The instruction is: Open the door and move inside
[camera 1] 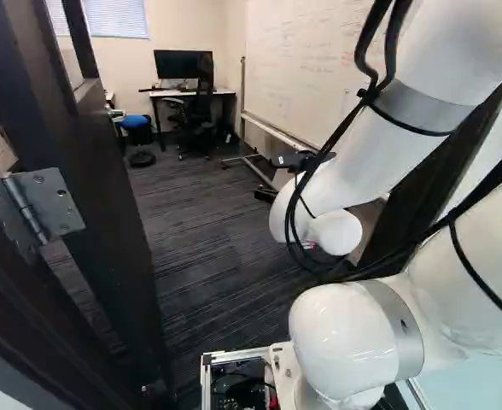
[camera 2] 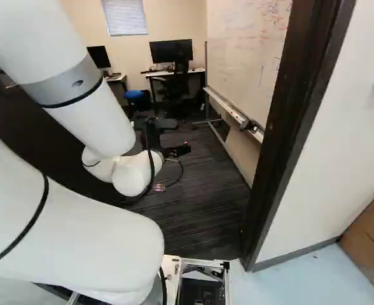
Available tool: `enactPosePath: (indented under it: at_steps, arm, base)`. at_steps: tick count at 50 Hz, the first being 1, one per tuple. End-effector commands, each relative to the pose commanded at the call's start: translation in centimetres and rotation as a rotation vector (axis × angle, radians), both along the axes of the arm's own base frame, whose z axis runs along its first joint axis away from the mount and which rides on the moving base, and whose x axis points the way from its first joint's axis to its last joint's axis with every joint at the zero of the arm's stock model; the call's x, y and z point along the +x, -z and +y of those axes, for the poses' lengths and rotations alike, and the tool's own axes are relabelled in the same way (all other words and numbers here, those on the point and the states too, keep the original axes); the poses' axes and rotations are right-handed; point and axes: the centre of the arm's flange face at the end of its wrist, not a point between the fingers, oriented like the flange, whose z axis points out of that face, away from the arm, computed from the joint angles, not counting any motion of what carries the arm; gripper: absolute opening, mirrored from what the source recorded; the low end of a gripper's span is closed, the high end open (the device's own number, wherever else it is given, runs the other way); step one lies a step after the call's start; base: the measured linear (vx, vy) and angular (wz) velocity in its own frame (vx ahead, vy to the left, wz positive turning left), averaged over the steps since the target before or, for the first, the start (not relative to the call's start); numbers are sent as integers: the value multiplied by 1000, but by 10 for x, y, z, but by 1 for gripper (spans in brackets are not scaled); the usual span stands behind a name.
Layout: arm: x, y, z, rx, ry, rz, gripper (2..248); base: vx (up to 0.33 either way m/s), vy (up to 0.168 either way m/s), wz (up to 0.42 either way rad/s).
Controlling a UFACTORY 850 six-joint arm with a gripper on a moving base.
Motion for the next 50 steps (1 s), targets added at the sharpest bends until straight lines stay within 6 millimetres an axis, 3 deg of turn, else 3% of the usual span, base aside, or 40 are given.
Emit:
enactPosePath:
  at_steps: [50]
  arm:
    - [0,0,0,0,0,0,247]
  base:
    - [164,3,233]
